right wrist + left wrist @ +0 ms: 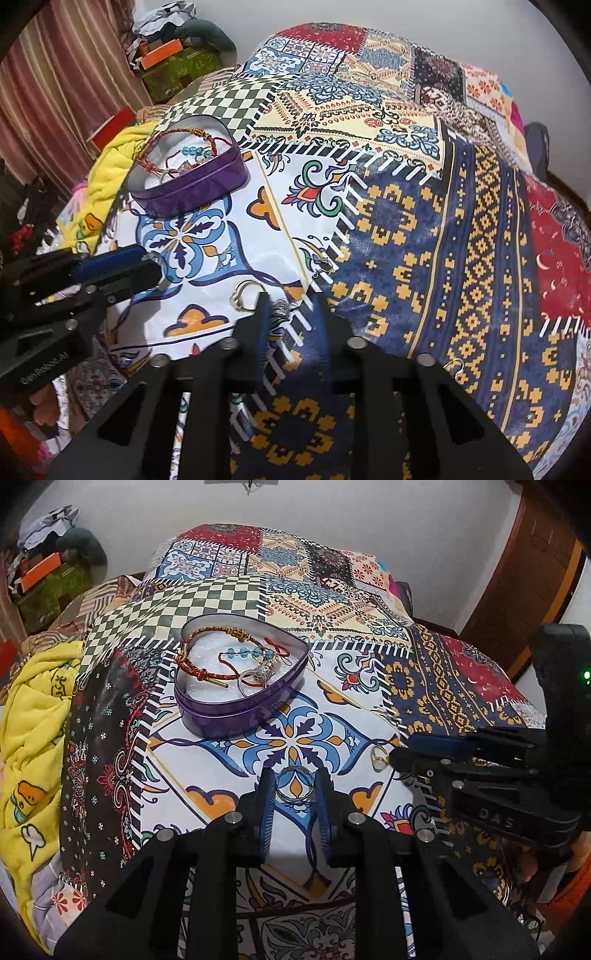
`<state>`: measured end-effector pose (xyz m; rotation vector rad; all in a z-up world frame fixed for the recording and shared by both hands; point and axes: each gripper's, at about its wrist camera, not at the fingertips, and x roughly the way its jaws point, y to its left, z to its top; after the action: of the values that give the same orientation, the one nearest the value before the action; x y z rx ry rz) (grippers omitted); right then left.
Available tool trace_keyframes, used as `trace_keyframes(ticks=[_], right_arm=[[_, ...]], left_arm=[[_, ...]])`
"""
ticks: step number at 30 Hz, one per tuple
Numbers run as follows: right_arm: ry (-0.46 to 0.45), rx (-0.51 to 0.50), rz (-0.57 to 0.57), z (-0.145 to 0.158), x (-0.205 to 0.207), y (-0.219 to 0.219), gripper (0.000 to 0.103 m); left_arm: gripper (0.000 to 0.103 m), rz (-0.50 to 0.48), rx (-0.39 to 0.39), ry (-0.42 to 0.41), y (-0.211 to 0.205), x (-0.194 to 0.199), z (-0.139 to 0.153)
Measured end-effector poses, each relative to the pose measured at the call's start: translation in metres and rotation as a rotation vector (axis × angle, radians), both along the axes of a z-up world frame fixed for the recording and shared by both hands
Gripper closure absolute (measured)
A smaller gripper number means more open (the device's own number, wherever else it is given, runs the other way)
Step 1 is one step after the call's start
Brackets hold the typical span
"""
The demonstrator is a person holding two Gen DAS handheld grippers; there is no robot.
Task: Organize jewelry
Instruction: 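Grasp a silver ring with the left tool while the right tool grasps a gold ring, then carry both rings over the purple heart tin with both tools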
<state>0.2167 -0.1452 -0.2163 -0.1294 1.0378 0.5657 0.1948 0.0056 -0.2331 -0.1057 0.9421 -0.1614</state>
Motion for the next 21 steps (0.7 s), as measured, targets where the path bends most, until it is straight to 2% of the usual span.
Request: trace_keyframes(ticks=[5,9,12,21], right_arm=[[-0.014,-0.007,0.008,0.003,-0.005,0.000,0.091],[0.020,0.064,-0.008,0.005,-0.004,-0.009,0.091],[0.014,0.070,-0.021,0.009,-0.006,-0.011,0.091],[-0.067,0.097,-0.025,0.044,-0.011,-0.013,0.091]], left_arm=[[0.083,0.001,0.002,-0.002,-0.001,0.001,0.001],[0.083,0.007,-0.001,-0.010,0.001,-0.001,0.005],[0.083,0.014,0.002,-0.022,0.004,-0.004,0.011],[0.082,0.054,-0.014,-0.069,0.021,-0.012,0.034]])
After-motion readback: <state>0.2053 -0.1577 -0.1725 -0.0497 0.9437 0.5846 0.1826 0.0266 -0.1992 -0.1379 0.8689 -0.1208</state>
